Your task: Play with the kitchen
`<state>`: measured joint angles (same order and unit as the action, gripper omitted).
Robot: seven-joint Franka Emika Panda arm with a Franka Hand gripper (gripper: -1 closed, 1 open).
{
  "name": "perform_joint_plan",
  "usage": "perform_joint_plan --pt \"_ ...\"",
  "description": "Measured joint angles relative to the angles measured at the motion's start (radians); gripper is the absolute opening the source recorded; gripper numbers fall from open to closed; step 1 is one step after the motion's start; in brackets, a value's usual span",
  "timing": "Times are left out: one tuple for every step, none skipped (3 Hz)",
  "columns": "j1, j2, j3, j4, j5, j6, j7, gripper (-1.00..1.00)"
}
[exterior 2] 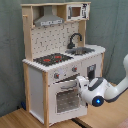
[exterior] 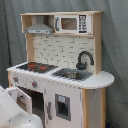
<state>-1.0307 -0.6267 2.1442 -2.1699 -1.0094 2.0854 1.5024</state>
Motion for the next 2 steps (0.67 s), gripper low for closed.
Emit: perform_joint_plan --pt "-0.022 0.0 -0.044 0.008 -0.055 0.066 -0.023 1.0" --pt "-0.06 -0.034 -0.042 0.002 -0.086 0.154 -0.032 1.0"
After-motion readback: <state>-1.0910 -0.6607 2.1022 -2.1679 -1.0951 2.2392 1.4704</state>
